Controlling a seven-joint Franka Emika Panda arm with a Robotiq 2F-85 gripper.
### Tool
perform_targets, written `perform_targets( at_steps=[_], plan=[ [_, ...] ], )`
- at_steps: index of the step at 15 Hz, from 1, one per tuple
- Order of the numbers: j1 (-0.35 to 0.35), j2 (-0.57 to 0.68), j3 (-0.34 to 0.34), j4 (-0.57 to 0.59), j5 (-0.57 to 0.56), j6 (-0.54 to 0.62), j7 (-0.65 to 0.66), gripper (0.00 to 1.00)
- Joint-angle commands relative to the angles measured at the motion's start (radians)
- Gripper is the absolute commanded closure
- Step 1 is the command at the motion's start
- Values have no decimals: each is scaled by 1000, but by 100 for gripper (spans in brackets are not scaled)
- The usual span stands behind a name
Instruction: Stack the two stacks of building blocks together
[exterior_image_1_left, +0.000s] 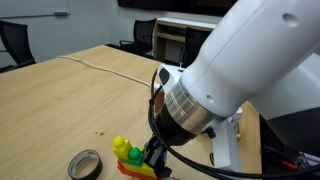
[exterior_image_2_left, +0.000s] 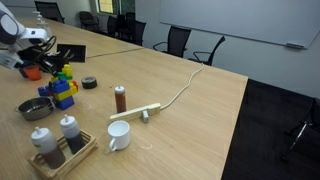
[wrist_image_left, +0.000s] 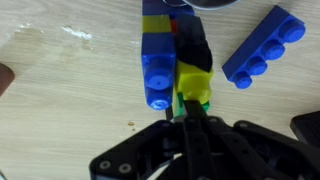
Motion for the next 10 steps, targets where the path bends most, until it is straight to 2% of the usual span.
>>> perform_targets(
  at_steps=[1,10],
  plan=[
    [-21,20,20,20,12,15,-43,100],
    [-5,7,27,-32,25,12,-25,100]
  ],
)
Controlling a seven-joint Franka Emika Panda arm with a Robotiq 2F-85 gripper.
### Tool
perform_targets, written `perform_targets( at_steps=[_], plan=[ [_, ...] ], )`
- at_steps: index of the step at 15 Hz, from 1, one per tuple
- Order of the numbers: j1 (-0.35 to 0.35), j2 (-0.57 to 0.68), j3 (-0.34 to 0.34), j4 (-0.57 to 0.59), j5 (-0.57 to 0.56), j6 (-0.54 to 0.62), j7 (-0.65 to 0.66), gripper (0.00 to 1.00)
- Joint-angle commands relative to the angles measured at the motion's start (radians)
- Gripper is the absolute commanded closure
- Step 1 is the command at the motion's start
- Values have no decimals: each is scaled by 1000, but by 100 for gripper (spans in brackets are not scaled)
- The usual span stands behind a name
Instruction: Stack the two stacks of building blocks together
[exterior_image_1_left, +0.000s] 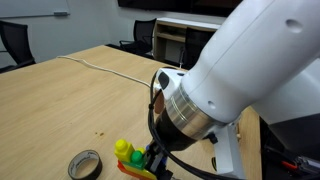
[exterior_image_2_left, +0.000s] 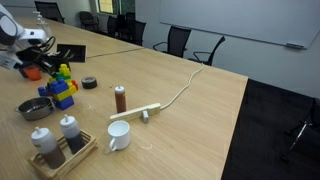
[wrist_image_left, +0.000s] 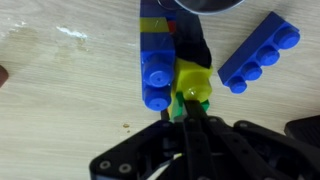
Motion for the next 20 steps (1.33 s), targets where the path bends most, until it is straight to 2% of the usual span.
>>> perform_targets(
  at_steps=[1,9,20],
  plan=[
    [-5,-3,20,-42,24,13,-2,100],
    [4,-26,2,-103,14,49,44,100],
    [5,-39,-26,-161,2,155,84,100]
  ],
)
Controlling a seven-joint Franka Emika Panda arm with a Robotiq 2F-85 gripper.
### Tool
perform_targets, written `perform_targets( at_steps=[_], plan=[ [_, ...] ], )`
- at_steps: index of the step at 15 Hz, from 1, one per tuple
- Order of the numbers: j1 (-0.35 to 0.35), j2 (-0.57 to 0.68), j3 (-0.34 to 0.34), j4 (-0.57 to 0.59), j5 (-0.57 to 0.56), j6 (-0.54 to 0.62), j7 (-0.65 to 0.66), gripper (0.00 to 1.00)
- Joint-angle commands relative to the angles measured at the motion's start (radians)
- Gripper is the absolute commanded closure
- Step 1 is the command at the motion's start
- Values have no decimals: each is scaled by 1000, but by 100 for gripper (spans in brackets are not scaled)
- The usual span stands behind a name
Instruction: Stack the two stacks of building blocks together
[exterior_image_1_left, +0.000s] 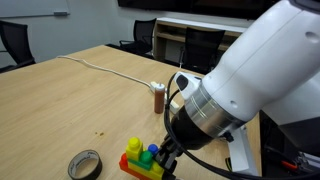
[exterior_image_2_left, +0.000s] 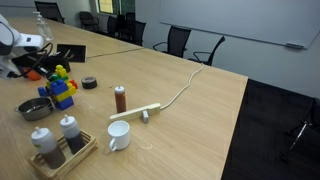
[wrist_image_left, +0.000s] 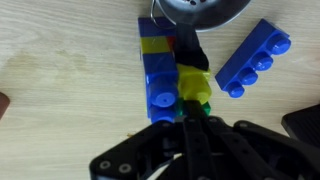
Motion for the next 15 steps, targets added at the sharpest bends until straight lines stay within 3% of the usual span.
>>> perform_targets(
  at_steps=[1,5,6,7,10,15],
  plan=[
    [11,2,-15,-31,-8,11,18,100],
    [61,-13,-76,-22,-55,-8,44,100],
    [80,-17,-99,-19,-70,-9,54,95],
    [100,-21,-123,-17,-88,-13,66,72],
    [164,-31,-198,-8,-150,-20,101,63],
    [296,-64,-327,8,-267,-26,185,28]
  ],
)
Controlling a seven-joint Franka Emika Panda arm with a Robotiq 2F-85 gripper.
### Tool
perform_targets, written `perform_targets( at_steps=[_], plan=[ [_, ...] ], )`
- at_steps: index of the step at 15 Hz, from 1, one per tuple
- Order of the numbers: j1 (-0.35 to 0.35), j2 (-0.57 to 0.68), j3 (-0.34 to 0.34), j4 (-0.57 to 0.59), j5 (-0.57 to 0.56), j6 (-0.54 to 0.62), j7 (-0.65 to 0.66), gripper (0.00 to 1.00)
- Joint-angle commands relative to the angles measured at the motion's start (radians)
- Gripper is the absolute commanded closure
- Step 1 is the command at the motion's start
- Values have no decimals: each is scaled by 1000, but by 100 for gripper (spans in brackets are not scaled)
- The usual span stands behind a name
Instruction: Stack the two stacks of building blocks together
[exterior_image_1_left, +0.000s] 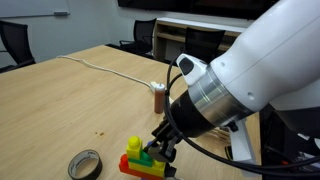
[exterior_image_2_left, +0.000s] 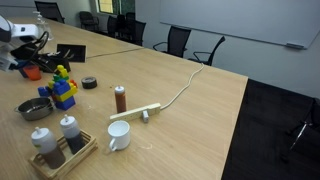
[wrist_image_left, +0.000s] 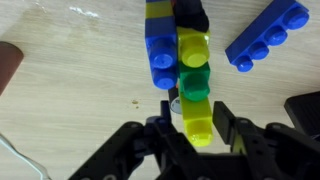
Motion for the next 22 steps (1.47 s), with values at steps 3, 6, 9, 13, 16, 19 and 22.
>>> perform_targets(
  at_steps=[3,6,9,13,16,19,22],
  plan=[
    [151,-64,-142,-6,-154,-34,133,8],
    [193,-96,-167,-33,-196,-11,181,0],
    [185,-76,-147,-22,-166,2,168,0],
    [188,-78,-153,-31,-166,8,170,0],
    [188,-78,-153,-31,-166,9,170,0],
    [188,-78,-153,-31,-166,9,170,0],
    [188,-78,-153,-31,-166,9,170,0]
  ],
)
